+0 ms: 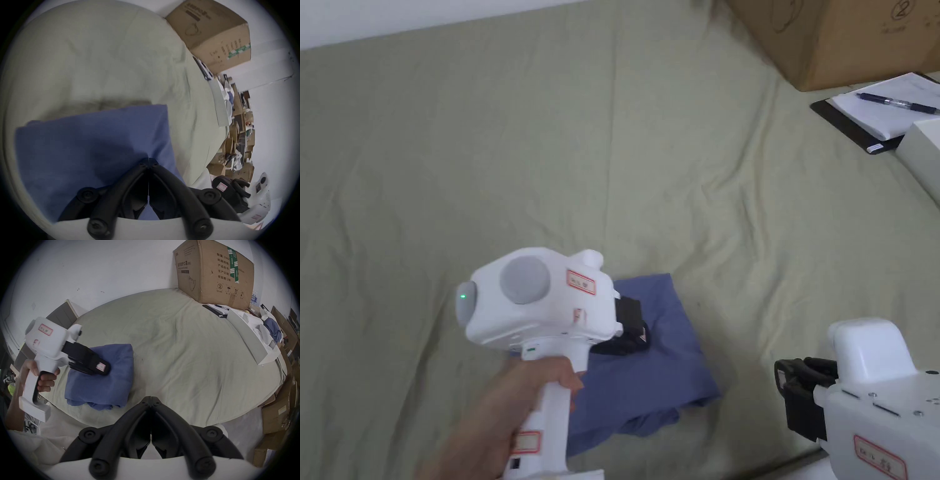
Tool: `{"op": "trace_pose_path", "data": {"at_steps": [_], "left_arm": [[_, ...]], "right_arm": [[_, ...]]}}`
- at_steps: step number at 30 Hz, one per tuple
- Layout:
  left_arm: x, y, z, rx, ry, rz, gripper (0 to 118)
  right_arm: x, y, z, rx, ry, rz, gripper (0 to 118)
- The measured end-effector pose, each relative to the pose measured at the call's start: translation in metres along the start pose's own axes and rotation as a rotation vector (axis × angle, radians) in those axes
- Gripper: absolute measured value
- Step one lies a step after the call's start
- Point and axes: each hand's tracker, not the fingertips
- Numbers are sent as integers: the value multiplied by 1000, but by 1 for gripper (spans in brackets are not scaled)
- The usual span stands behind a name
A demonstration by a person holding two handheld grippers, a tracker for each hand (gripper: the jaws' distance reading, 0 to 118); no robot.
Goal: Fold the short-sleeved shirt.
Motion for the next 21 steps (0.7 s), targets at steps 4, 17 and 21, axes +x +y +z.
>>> {"op": "trace_pose_path", "data": {"at_steps": [4,17,21], "left_arm": [[24,0,-15,-20,-13,-60,0],[-23,-33,84,143,-97,-32,0],[-86,-60,134,219,-57,58,0]], "right_arm": [[6,-1,3,-3,-13,-12,0],[-26,23,-14,29,99,38,0],[-59,37,-40,41,159,115,0]]}}
